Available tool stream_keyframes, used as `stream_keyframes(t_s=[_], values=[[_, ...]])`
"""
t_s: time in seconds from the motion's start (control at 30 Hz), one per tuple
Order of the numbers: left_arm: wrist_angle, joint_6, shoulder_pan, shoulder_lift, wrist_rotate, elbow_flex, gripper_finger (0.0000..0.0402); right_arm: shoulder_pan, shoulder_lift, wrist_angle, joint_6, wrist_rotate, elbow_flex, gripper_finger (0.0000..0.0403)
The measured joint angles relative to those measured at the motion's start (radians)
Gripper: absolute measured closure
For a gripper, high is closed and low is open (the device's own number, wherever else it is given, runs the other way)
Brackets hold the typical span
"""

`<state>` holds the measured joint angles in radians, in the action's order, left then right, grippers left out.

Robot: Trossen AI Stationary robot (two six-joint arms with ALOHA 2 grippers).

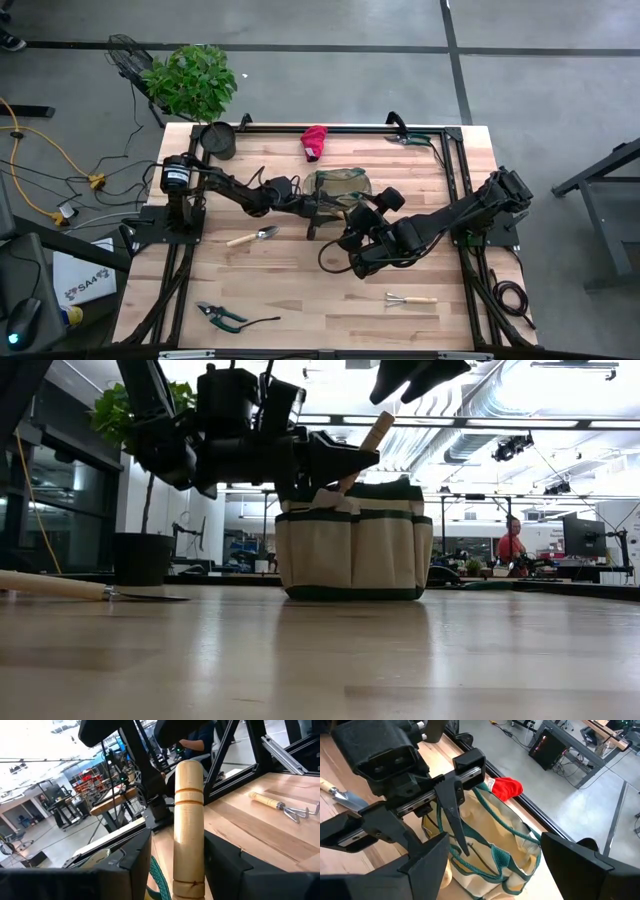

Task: Pick & Place Garden tools in Gardening bag
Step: Put the right trowel into the gardening bag

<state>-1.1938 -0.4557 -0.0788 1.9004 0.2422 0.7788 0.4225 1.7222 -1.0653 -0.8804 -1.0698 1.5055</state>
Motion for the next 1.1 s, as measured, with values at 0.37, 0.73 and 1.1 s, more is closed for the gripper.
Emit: stream_keyframes(t_s=[0.37,0.73,1.1], values=[[-0.016,0.0,0.0,0.0,-0.147,0.0,0.0242,0.001,0.0,0.0,-0.013,0.0,0.0,0.0098],[-0.038,-0.005,0.0,0.0,-0.254,-0.001,0.0241,0.001,0.0,-0.001,-0.039,-0.004,0.0,0.0098],[-0.048,-0.011,0.0,0.0,-0.261,-0.001,0.0241,0.001,0.0,-0.001,-0.043,-0.004,0.0,0.0098]])
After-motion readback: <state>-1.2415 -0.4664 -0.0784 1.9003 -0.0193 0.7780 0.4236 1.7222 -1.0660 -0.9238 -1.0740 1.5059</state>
